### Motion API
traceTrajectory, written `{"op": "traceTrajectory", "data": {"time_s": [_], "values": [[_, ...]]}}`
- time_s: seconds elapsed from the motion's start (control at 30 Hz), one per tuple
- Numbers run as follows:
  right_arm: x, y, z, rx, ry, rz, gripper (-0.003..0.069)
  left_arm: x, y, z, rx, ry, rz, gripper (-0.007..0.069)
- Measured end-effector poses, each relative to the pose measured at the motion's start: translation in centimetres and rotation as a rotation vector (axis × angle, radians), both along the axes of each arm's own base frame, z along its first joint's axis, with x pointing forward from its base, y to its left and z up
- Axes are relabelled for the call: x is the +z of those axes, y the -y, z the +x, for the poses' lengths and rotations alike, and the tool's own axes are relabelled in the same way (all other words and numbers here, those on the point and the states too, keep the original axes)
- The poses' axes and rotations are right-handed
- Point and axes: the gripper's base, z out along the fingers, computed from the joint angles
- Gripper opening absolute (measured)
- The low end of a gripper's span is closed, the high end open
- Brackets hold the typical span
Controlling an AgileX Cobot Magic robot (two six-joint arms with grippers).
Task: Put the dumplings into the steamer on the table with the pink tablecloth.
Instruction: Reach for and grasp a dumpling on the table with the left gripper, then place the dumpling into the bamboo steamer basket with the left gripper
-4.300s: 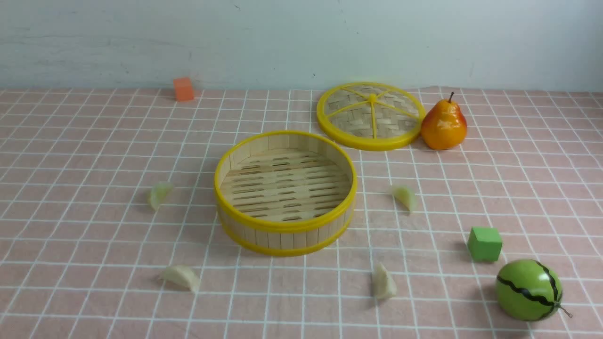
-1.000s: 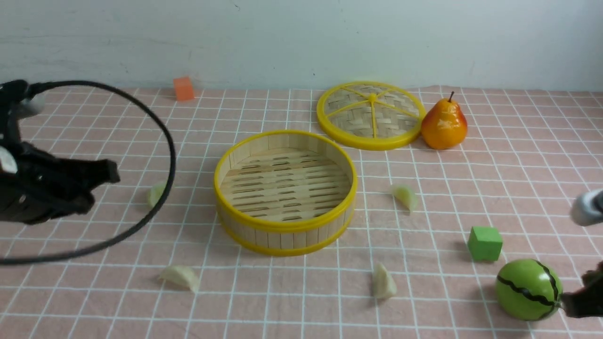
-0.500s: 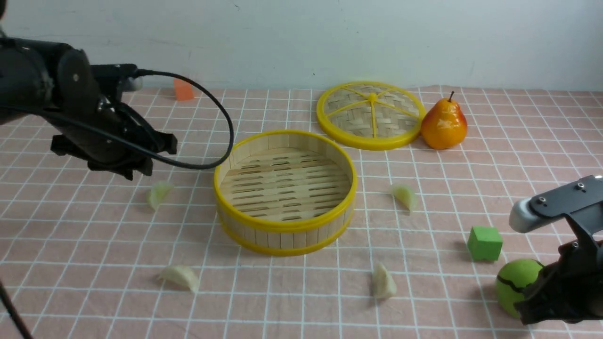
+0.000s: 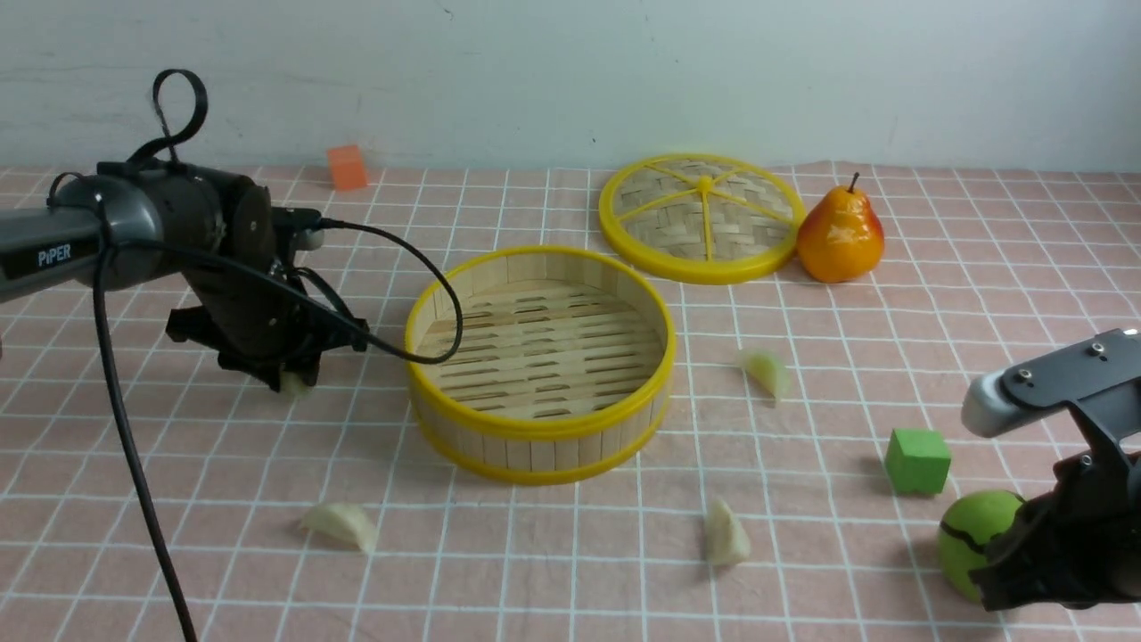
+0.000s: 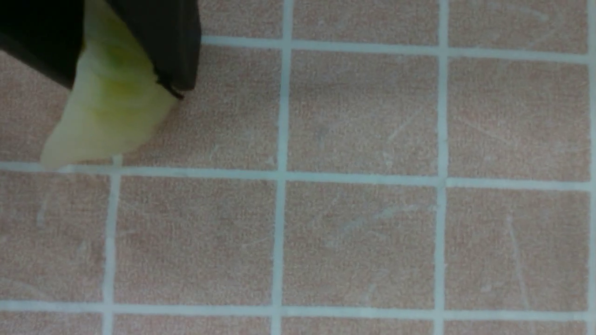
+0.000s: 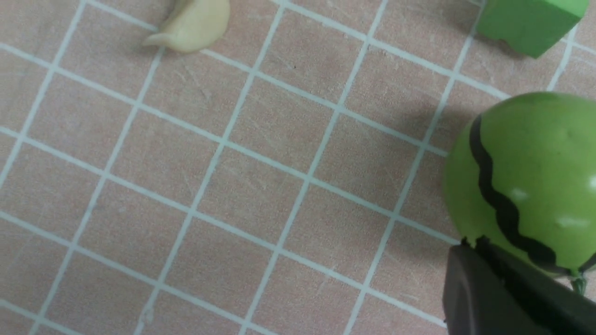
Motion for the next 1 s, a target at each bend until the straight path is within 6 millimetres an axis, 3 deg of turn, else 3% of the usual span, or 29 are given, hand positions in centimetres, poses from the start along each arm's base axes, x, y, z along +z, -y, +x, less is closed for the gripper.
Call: {"op": "traceTrajectory", "data": {"time_s": [0.1, 0.27, 0.3, 0.37, 0.47, 0.5, 0.53, 0.57, 0.63, 0.77, 0.83, 0.87, 0.93, 0.97, 1.0], "values": [[0.0, 0.0, 0.0, -0.001, 0.004, 0.001, -0.0002, 0.4, 0.0, -0.1, 0.003, 0.005, -0.002, 0.0178], [0.0, 0.0, 0.0, -0.002, 0.004, 0.004, -0.0001, 3.7, 0.5, -0.8, 0.001, 0.055, -0.024, 0.0183], [0.0, -0.1, 0.0, -0.006, 0.003, 0.011, 0.0, 6.5, 1.7, -1.6, -0.017, 0.104, -0.06, 0.0183], [0.1, -0.2, 0.0, -0.014, -0.001, 0.028, 0.0, 8.8, 4.1, -2.6, -0.073, 0.153, -0.104, 0.0183], [0.1, -0.4, 0.0, -0.031, -0.01, 0.066, 0.0001, 10.3, 7.9, -3.6, -0.148, 0.201, -0.181, 0.0183], [0.1, -0.4, 0.0, -0.034, -0.012, 0.071, 0.0002, 10.3, 8.4, -3.7, -0.157, 0.203, -0.191, 0.0183], [0.1, -0.5, -0.1, -0.039, -0.02, 0.087, 0.0003, 9.6, 10.2, -3.9, -0.184, 0.189, -0.217, 0.0183], [0.1, -0.5, -0.1, -0.04, -0.02, 0.089, 0.0003, 9.5, 10.4, -3.9, -0.187, 0.187, -0.219, 0.0183], [0.1, -0.7, -0.2, -0.041, -0.033, 0.112, 0.0003, 6.9, 12.1, -3.5, -0.212, 0.153, -0.22, 0.0183], [0.1, -1.0, -0.3, -0.036, -0.045, 0.144, 0.0005, 4.1, 12.7, -2.7, -0.22, 0.132, -0.202, 0.0185], [0.2, -1.2, -0.4, -0.01, -0.051, 0.159, 0.0008, 2.8, 12.7, -2.3, -0.216, 0.136, -0.19, 0.0234], [0.2, -1.3, -0.4, 0.005, -0.056, 0.168, 0.001, 2.5, 12.8, -2.1, -0.213, 0.143, -0.19, 0.0296], [0.2, -1.5, -0.6, 0.031, -0.064, 0.18, 0.0012, 2.4, 12.8, -2.0, -0.212, 0.153, -0.191, 0.0386], [0.2, -1.6, -0.6, 0.037, -0.067, 0.183, 0.0012, 2.4, 12.8, -2.0, -0.21, 0.153, -0.192, 0.0395], [0.2, -1.8, -0.6, 0.066, -0.089, 0.191, 0.0016, 3.0, 12.9, -2.0, -0.205, 0.148, -0.196, 0.0463]]}}
